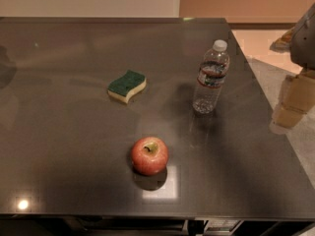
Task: Move water bottle near apple
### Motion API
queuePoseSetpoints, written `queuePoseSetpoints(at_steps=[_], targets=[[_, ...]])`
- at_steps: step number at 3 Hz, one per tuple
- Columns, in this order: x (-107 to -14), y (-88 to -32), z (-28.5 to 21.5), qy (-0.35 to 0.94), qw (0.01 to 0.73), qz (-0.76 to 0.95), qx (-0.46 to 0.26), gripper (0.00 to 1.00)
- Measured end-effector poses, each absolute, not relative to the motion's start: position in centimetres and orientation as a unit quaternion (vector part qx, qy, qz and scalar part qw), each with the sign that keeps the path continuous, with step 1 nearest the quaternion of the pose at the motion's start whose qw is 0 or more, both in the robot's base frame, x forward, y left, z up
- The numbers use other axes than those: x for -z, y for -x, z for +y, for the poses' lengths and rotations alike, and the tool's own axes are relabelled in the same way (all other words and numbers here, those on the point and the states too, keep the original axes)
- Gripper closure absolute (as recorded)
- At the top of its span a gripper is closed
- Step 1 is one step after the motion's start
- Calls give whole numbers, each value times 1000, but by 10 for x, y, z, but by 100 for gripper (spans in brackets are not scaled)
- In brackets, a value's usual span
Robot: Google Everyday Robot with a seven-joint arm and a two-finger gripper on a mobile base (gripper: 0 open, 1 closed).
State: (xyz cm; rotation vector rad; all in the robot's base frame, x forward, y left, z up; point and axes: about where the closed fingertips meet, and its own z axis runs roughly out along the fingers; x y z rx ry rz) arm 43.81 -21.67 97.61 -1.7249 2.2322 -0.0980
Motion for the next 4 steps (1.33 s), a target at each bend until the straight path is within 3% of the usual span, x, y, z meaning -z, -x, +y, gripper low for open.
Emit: queuePoseSetpoints(at_steps=[2, 4], targets=[[-978, -462, -217, 583, 188, 790, 22, 0], [-972, -513, -196, 558, 252, 789, -59, 0]])
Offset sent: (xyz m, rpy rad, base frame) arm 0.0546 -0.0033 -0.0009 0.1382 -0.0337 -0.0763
